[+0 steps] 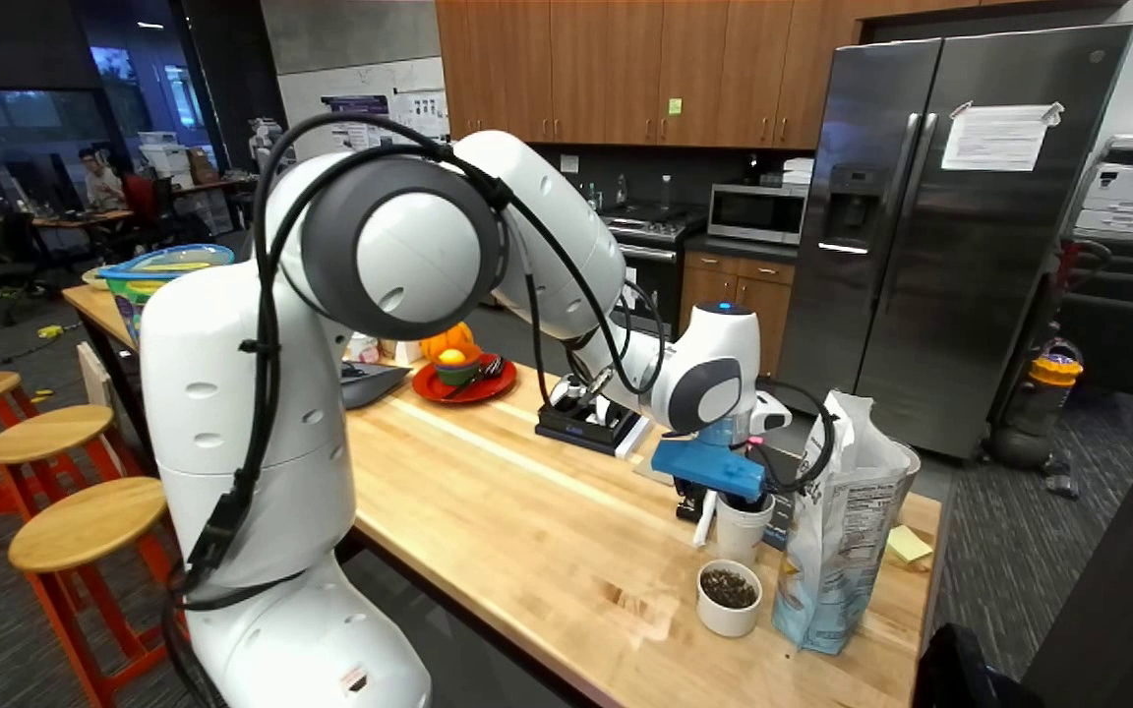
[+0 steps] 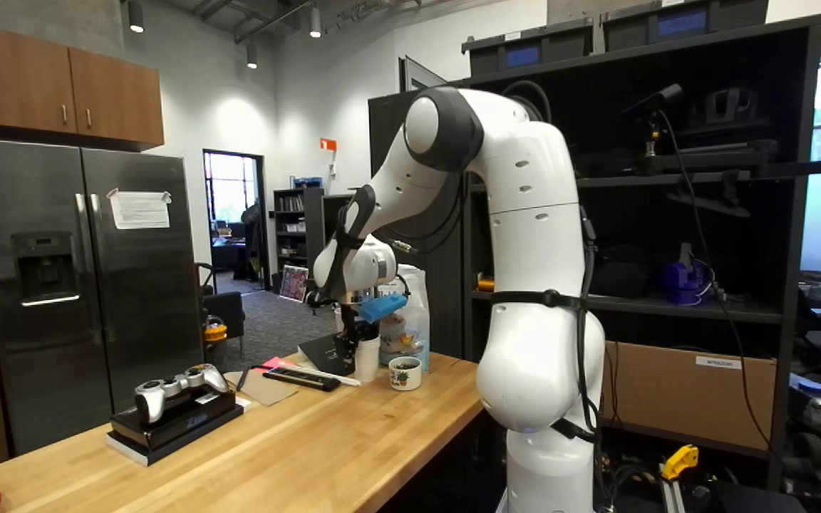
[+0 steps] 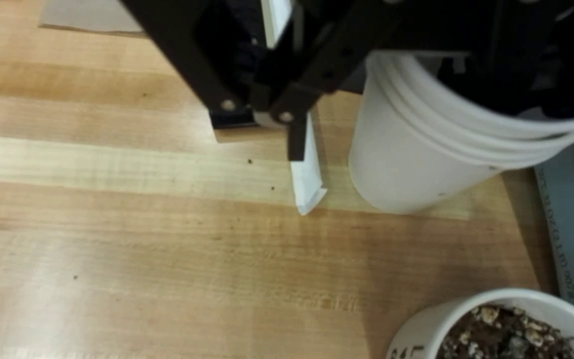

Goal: Move the cups to the left

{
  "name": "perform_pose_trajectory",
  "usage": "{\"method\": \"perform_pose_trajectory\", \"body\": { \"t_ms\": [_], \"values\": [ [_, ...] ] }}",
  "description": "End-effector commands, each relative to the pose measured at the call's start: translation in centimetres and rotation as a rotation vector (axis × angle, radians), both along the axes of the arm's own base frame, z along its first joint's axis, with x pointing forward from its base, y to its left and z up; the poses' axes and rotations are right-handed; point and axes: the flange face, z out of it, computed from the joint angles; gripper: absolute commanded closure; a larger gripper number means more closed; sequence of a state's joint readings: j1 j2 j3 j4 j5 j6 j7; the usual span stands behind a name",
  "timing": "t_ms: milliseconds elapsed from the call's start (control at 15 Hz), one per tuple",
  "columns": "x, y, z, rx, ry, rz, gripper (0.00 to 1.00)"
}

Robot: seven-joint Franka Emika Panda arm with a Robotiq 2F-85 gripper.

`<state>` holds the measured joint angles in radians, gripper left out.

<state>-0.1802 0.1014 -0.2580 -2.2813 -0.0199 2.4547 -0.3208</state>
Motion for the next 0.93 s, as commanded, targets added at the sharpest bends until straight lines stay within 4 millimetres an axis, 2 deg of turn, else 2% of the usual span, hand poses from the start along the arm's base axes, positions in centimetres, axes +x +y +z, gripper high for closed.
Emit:
{"method": "perform_pose_trajectory", "body": {
  "t_ms": [0,133,267,467,867],
  "values": [
    [-0.1,-0.3,0.5,-0.018,0.007,-0.011,0.69],
    [-0.1,-0.4,0.9,-0.028,0.003,-0.018,0.86],
    [0.0,-0.4,1.5,-0.042,0.005,-0.026,0.96],
    [-0.3,-0.2,2.7,-0.061,0.023,-0.039,0.95],
    [-1.5,1.9,7.0,-0.071,0.020,-0.005,0.95]
  ]
}}
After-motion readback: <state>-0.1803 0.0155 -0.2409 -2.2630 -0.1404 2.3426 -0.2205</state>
